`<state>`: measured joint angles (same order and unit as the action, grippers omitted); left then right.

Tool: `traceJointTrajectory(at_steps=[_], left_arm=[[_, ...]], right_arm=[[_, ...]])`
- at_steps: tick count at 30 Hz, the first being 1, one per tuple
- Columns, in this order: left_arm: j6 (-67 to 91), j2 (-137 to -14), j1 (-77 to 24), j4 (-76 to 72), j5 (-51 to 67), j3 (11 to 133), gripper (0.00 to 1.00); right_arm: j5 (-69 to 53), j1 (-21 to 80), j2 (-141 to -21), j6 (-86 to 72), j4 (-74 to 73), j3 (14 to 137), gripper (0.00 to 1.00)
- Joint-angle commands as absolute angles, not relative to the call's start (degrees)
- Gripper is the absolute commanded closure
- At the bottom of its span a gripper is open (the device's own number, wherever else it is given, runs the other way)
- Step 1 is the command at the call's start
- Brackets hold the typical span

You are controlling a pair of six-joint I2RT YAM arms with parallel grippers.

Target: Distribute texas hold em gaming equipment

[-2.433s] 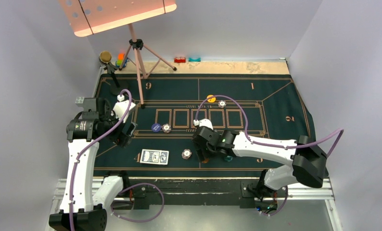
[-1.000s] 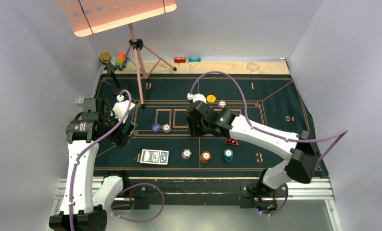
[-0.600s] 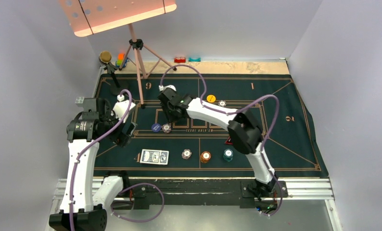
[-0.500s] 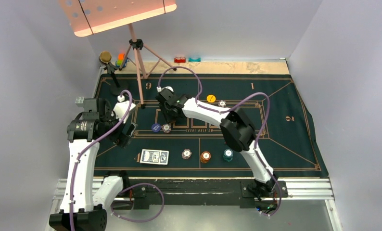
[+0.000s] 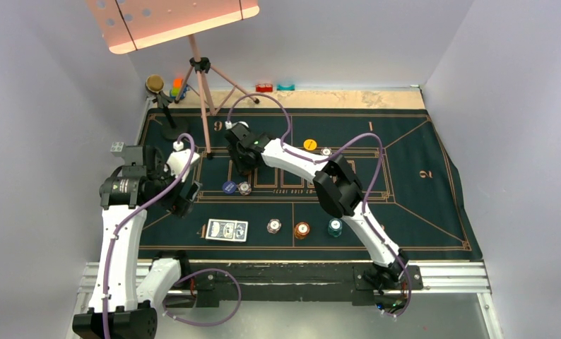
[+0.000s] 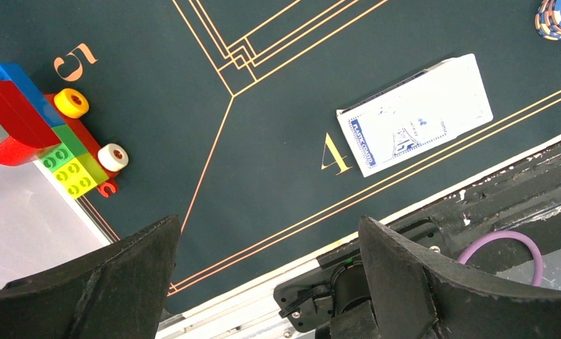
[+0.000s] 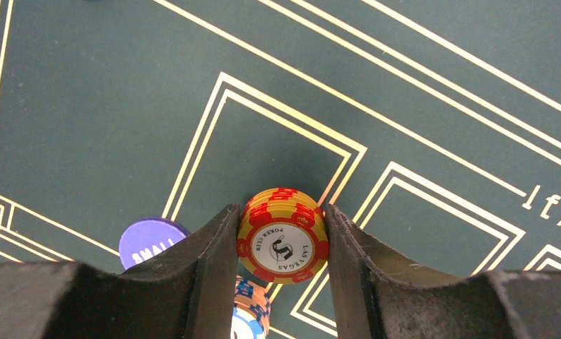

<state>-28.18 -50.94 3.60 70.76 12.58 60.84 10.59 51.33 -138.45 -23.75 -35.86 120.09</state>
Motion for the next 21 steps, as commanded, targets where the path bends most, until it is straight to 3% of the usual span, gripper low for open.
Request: traceJointTrajectory(at_steps=[1, 9, 15, 21], left_arm=[[-29.2, -50.1, 3.3, 69.4, 12.5, 60.3, 0.0], [-29.0, -49.4, 3.3, 70.0, 12.4, 60.1, 0.0], [-28.8, -48.5, 3.3, 70.0, 12.1, 60.0, 0.0], [-27.7, -48.9, 3.3, 69.9, 12.9, 61.0, 0.0]], right_arm=[[8.0, 51.3, -137.9, -24.0, -35.2, 120.3, 0.66], [11.2, 51.3, -135.9, -24.2, -36.6, 122.0, 0.23], [15.4, 50.3, -127.7, -22.2, -38.5, 122.4, 0.18], [15.5, 50.3, -113.0, -21.7, -37.3, 109.2, 0.14]])
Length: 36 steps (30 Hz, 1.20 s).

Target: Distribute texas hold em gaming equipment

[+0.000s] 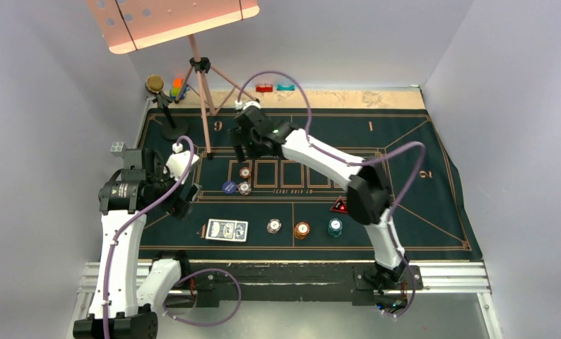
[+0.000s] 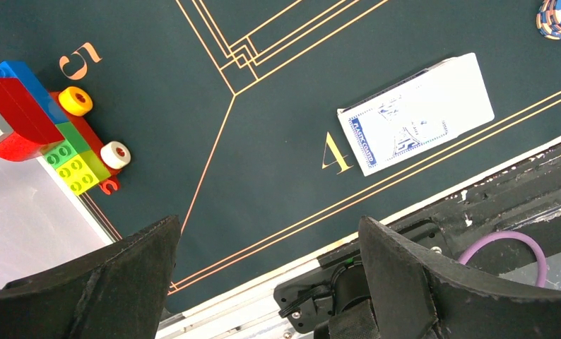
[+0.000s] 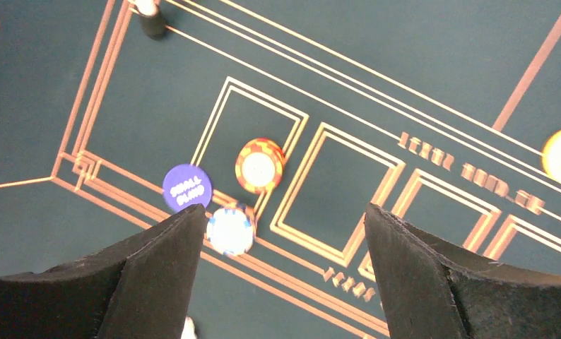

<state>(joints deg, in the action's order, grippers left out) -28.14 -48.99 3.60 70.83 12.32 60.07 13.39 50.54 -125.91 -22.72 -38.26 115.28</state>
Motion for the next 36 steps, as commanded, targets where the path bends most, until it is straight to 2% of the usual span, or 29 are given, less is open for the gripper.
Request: traceJointTrajectory(at_steps=[1, 8, 15, 23, 36], left_arm=[[-27.6, -49.1, 3.3, 70.3, 13.1, 61.5, 0.0], [-27.5, -48.8, 3.3, 70.3, 14.3, 60.8, 0.0], [-27.3, -48.9, 3.3, 70.2, 14.9, 59.7, 0.0], [-27.2, -48.9, 3.3, 70.4, 14.8, 60.0, 0.0], [-26.9, -49.5, 3.3, 70.1, 14.7, 60.5, 0.0]], right_arm=[[14.8, 50.4, -110.2, -22.0, -36.9, 104.4, 0.14], [14.8, 55.3, -93.3, -26.5, -35.2, 77.9, 0.11], [14.1, 60.0, -83.6, -33.4, -33.7, 61.2, 0.11], [11.9, 61.0, -81.8, -35.9, -31.9, 54.9, 0.12], [9.7, 61.3, -85.0, -36.9, -29.1, 51.5, 0.32]])
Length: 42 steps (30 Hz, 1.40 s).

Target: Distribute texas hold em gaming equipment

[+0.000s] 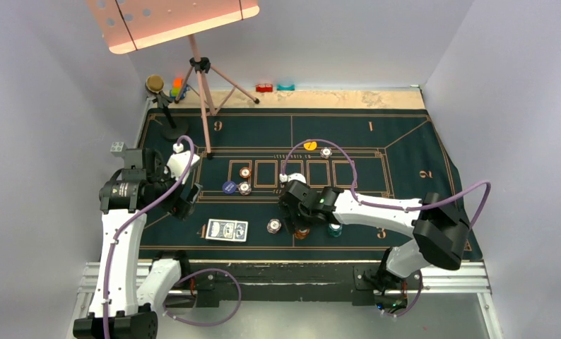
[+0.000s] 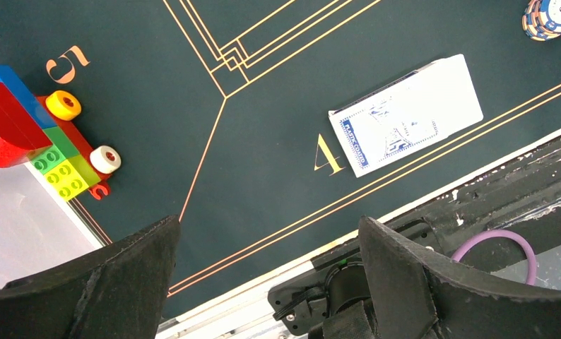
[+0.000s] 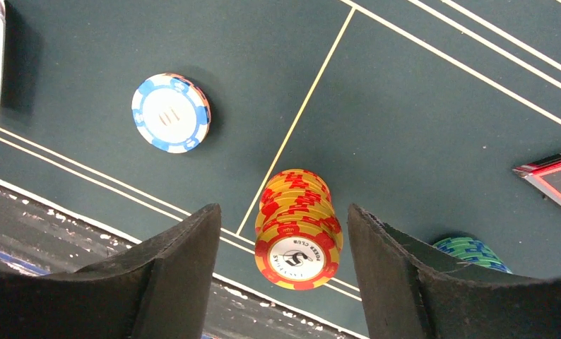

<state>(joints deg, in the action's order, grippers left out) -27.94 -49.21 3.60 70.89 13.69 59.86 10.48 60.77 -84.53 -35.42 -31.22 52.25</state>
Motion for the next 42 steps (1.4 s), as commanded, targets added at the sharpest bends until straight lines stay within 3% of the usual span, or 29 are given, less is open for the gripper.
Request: traceJointTrajectory(at_steps=[1, 11, 22, 28, 36, 42], left_arm=[[-26.9, -49.6, 3.3, 70.0, 14.7, 60.6, 0.0], [-26.8, -49.5, 3.3, 70.2, 14.6, 61.3, 0.0], [-27.0, -49.4, 3.3, 70.2, 14.2, 61.3, 0.0], [-27.1, -49.3, 3.3, 70.2, 14.2, 61.4, 0.0], [-27.4, -48.9, 3.3, 70.3, 13.7, 61.5, 0.0], [-27.3, -49.0, 3.3, 70.1, 13.8, 61.5, 0.0]], right_arm=[[9.7, 61.3, -85.1, -37.0, -29.1, 51.3, 0.33], [9.3, 61.3, -85.6, -37.0, -29.2, 49.9, 0.41], [9.2, 61.3, -84.4, -37.8, -30.5, 49.9, 0.73], [12.8, 60.5, -84.2, -37.1, -34.3, 52.7, 0.8], [14.2, 49.4, -81.2, -31.1, -36.7, 59.8, 0.86], [14.8, 41.7, -90.3, -26.0, -34.1, 69.9, 0.88]])
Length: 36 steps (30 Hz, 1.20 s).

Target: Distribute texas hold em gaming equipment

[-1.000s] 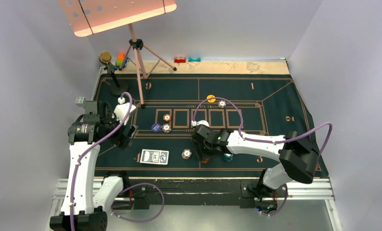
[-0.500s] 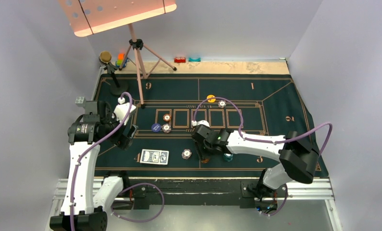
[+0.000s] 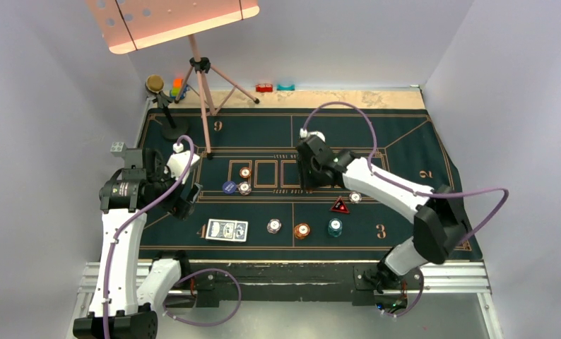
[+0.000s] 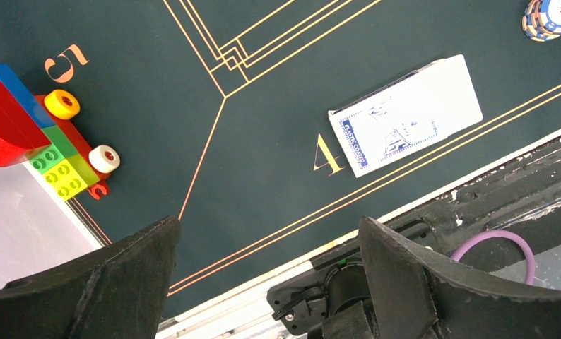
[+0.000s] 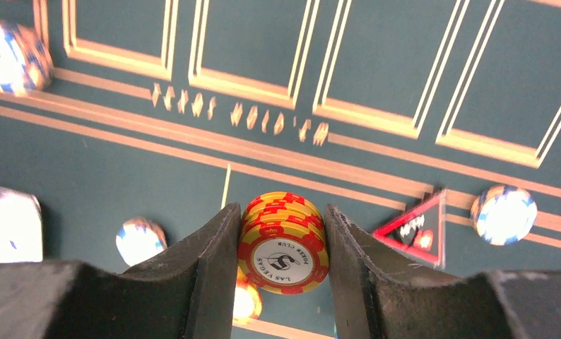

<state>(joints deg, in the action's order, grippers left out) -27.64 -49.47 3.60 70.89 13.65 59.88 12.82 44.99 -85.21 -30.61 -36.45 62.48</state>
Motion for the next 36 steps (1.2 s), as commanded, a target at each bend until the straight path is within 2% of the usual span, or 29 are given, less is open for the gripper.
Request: traceJointTrajectory(at_steps=[1, 9, 18, 20, 24, 26, 29, 36], left_arm=[[-27.3, -49.1, 3.3, 70.1, 13.8, 61.6, 0.0], [-27.4, -49.4, 3.3, 70.0, 13.7, 61.9, 0.0], [-27.9, -49.6, 3.3, 69.8, 13.1, 61.6, 0.0], [-27.9, -49.8, 3.3, 69.9, 13.4, 61.5, 0.0], [-28.0, -49.7, 3.3, 69.7, 13.7, 61.5, 0.0], [-28.0, -49.8, 3.3, 69.6, 13.5, 61.6, 0.0], [-28.0, -49.8, 3.3, 69.9, 13.6, 61.7, 0.0], [-28.0, -49.1, 3.3, 70.4, 13.1, 61.6, 0.0]], right_arm=[[15.0, 40.4, -93.5, -25.3, -33.3, 71.9, 0.89], [14.2, 33.5, -114.4, -22.7, -32.7, 91.0, 0.9], [13.4, 32.1, -124.1, -22.8, -32.8, 99.8, 0.86], [12.6, 32.1, -125.5, -22.8, -33.1, 100.6, 0.79], [11.5, 32.2, -126.4, -23.2, -34.4, 101.0, 0.43], [11.6, 32.1, -125.7, -23.2, -34.5, 100.5, 0.34], [12.3, 32.2, -123.2, -22.8, -35.5, 100.5, 0.27], [13.3, 36.2, -109.3, -22.6, -35.3, 92.9, 0.25]])
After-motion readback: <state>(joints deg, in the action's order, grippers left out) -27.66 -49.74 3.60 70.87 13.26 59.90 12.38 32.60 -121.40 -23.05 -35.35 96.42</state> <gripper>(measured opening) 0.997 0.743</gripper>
